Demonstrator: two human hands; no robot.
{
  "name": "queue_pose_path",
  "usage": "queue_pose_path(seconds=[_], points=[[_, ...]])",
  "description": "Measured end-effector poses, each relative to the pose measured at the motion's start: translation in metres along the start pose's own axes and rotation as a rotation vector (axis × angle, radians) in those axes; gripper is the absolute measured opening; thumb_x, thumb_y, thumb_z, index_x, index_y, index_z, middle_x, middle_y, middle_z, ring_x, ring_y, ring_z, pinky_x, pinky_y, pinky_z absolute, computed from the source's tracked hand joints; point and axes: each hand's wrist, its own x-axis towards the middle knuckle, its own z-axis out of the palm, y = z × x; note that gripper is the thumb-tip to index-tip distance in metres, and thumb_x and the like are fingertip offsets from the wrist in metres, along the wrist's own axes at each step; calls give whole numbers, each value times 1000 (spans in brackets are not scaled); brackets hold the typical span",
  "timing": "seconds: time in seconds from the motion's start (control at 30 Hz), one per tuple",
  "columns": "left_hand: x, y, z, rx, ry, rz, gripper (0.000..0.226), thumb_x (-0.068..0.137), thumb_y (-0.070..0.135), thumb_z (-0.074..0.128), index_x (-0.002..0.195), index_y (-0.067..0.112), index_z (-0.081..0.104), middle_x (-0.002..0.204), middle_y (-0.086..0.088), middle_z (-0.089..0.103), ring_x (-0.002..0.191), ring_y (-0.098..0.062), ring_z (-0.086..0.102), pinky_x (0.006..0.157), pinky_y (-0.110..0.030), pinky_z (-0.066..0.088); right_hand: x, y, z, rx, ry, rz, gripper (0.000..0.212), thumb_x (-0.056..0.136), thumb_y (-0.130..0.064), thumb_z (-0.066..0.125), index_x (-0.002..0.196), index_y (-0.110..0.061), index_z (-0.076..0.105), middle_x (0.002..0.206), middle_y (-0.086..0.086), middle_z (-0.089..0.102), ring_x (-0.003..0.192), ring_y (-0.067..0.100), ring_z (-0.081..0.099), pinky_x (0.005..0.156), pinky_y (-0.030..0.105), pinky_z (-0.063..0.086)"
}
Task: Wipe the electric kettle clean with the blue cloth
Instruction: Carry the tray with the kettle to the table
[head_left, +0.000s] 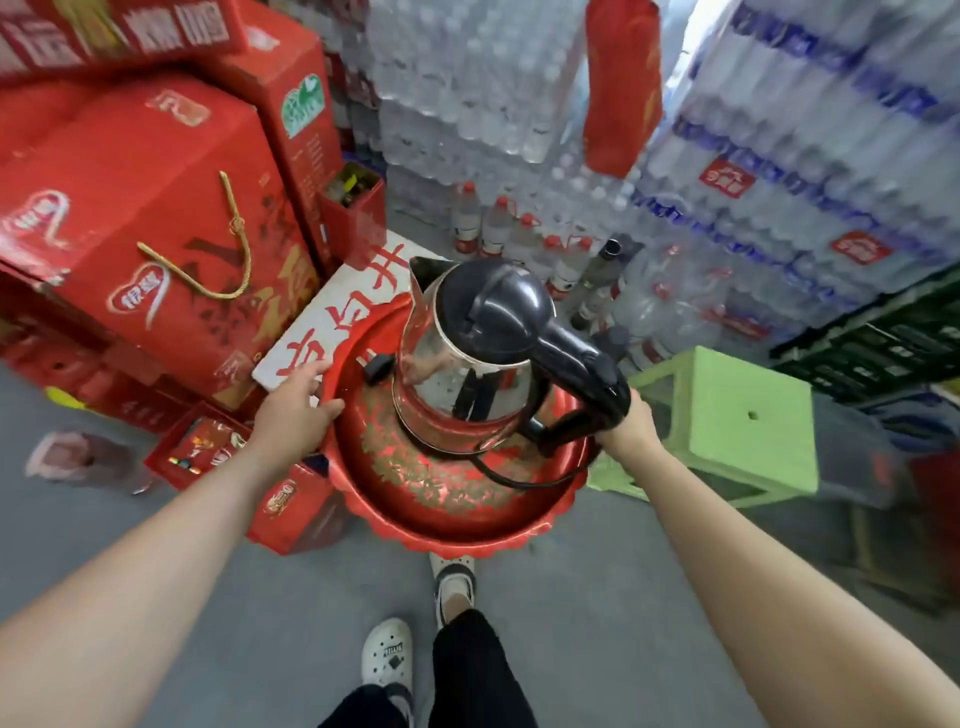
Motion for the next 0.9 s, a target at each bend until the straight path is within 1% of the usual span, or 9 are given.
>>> queue_pose_path(seconds=[0.07, 0.13, 0.2, 0.27, 0.37, 0.47, 0.63, 0.73, 0.9], points=[[-29, 28, 0, 9, -54, 73, 55, 87, 11, 66, 139, 19, 49, 114, -13, 60, 108, -37, 60, 89, -41, 47, -39, 18, -27, 6, 59, 58, 35, 90, -6, 49, 66, -31, 42, 79, 2, 57, 87, 25, 52, 73, 37, 41], [-60, 57, 4, 64, -98, 150, 54, 88, 10, 65, 140, 14, 49, 120, -15, 59, 116, -35, 56, 93, -38, 42, -79, 40, -53, 4, 105, 75, 25, 90, -10, 51, 72, -26, 51, 79, 4, 61, 86, 29, 59, 71, 36, 44], [-91, 87, 10, 116, -141, 212, 51, 90, 11, 64, 139, 12, 50, 129, -17, 58, 120, -33, 54, 96, -37, 41, -120, 65, -79, 34, 166, 101, 10, 92, -19, 52, 88, -15, 60, 87, 10, 69, 89, 36, 64, 73, 41, 52], [-122, 114, 20, 143, -200, 280, 49, 89, 10, 64, 136, 12, 52, 130, -15, 60, 119, -31, 55, 94, -34, 41, -164, 88, -105, 50, 212, 153, 15, 89, -27, 51, 93, -16, 60, 86, 11, 67, 86, 36, 62, 71, 40, 50], [-160, 151, 46, 193, -289, 403, 51, 86, 8, 66, 136, 11, 53, 128, -14, 63, 117, -29, 59, 97, -33, 43, -223, 132, -140, 41, 285, 228, 11, 88, -20, 61, 77, -16, 61, 79, 8, 59, 89, 39, 64, 68, 33, 38], [-196, 188, 82, 248, -387, 528, 51, 84, 7, 68, 133, 9, 55, 127, -14, 64, 115, -29, 61, 99, -36, 45, -274, 181, -172, 72, 382, 331, 36, 86, -12, 66, 61, -30, 46, 73, 6, 62, 87, 37, 68, 68, 31, 39], [-269, 246, 158, 300, -513, 659, 45, 83, 5, 66, 127, 12, 59, 111, -6, 68, 105, -24, 63, 86, -30, 45, -352, 260, -215, 169, 526, 473, 35, 85, -9, 66, 61, -27, 48, 63, -2, 58, 77, 28, 64, 66, 30, 41], [-312, 276, 214, 312, -572, 706, 47, 82, 8, 67, 128, 14, 59, 115, -7, 70, 104, -26, 65, 91, -38, 51, -392, 315, -244, 197, 608, 544, 27, 83, -10, 67, 63, -19, 51, 68, 5, 62, 79, 34, 68, 70, 38, 54], [-393, 324, 302, 306, -677, 744, 46, 87, 8, 65, 132, 15, 56, 116, -8, 66, 99, -27, 64, 89, -34, 50, -449, 407, -293, 236, 703, 619, 18, 80, -12, 67, 70, -4, 55, 65, 9, 59, 72, 33, 66, 65, 38, 49]])
